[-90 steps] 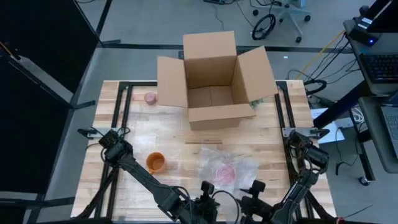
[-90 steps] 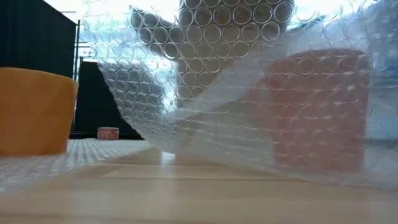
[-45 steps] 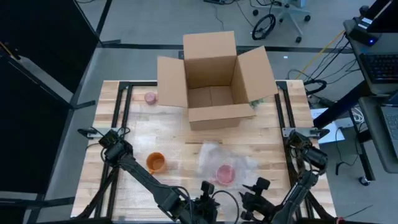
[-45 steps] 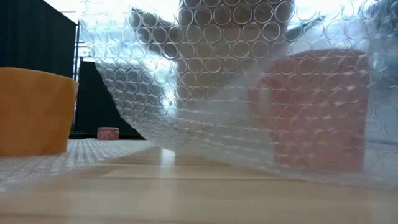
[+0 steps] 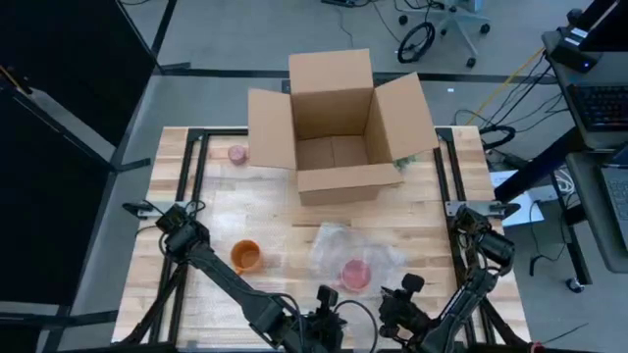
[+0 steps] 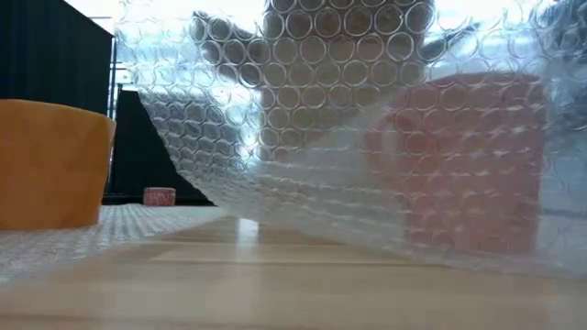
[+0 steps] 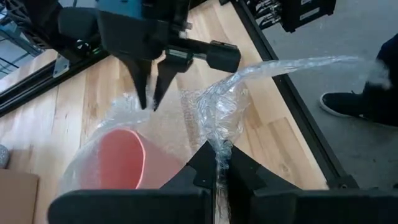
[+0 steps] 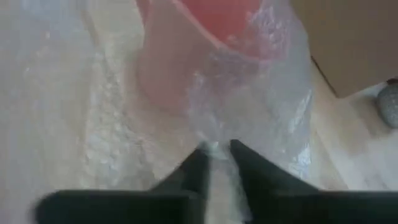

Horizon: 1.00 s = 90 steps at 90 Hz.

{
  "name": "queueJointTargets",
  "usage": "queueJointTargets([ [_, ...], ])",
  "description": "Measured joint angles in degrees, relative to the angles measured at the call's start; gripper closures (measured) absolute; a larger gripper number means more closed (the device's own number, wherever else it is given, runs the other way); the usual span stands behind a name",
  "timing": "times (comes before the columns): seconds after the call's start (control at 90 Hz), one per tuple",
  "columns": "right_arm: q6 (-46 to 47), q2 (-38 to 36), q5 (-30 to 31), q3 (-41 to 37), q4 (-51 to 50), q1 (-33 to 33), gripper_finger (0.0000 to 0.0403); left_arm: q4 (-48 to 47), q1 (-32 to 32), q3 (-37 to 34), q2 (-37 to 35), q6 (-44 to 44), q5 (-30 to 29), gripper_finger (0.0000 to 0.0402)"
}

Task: Wrap mug
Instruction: Wrap the pink cup with the bubble wrap

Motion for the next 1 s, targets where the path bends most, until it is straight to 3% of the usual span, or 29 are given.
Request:
queueJointTargets([
  [0.244,-2.18,0.00,3.04,8.44,-8.81,0.49,0.0401,-0.02,0.02,0.00,0.00,0.02,0.00,0.0402],
  [0.578,-8.80,-0.02,4.33,17.33,-7.91,1.09,0.0403,-0.04,0.02,0.00,0.00,0.02,0.00,0.0402],
  [0.733,-13.22,-0.02,3.87,17.02,-0.47,1.48,0.0403,0.04,0.02,0.00,0.00,0.04,0.00,0.0402],
  [1.0,-19.51,-0.02,2.81,9.91,16.40,1.61,0.0403,0.82,-0.19,0.00,0.00,-0.04,0.00,0.0402],
])
